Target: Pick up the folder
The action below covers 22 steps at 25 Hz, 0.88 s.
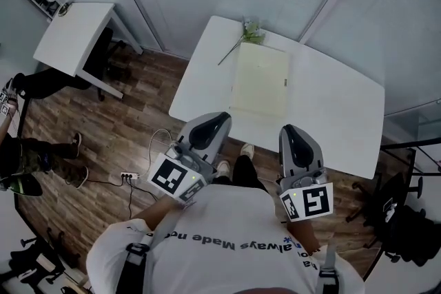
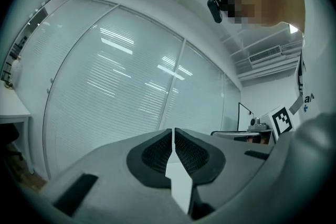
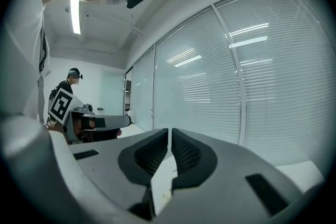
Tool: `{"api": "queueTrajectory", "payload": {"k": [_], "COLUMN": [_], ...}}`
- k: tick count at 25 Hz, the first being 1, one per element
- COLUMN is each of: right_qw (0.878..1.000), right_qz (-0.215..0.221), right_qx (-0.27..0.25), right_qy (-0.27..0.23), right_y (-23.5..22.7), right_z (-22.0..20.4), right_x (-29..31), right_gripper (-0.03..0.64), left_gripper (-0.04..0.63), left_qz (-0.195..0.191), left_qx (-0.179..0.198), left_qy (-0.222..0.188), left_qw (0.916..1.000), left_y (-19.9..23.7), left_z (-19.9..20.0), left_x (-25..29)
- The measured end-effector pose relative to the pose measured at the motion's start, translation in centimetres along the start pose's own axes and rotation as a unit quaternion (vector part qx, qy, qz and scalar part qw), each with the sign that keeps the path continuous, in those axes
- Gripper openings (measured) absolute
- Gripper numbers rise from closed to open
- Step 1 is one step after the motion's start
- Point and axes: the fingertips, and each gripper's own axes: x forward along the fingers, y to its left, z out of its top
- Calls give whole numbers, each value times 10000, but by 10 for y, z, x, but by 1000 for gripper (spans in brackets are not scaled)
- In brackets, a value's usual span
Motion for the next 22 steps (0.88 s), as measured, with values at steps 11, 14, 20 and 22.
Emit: {"api": "queueTrajectory", "payload": {"k": [11, 14, 20, 22], "right_qw": [10000, 10000, 9998, 9998], "right_qz": [38, 54, 106, 123], "right_qx": [6, 6, 1, -3], "right_qy": [-64, -82, -146, -169], "right_y": [-49, -70, -115, -131], "right_z": [2, 5, 9, 11], "right_x": [25, 35, 49, 53], "right_gripper": [26, 26, 26, 26], "left_gripper": [23, 23, 23, 23], "left_qz": [43, 30, 24, 48], "left_qx": [66, 111, 204, 209], "left_qy": [-26, -54, -98, -109], "left_qw": [10000, 9999, 9997, 9997], "left_y": [9, 11, 8, 7], "left_z": [2, 5, 8, 8], "left_x": [52, 75, 124, 140]}}
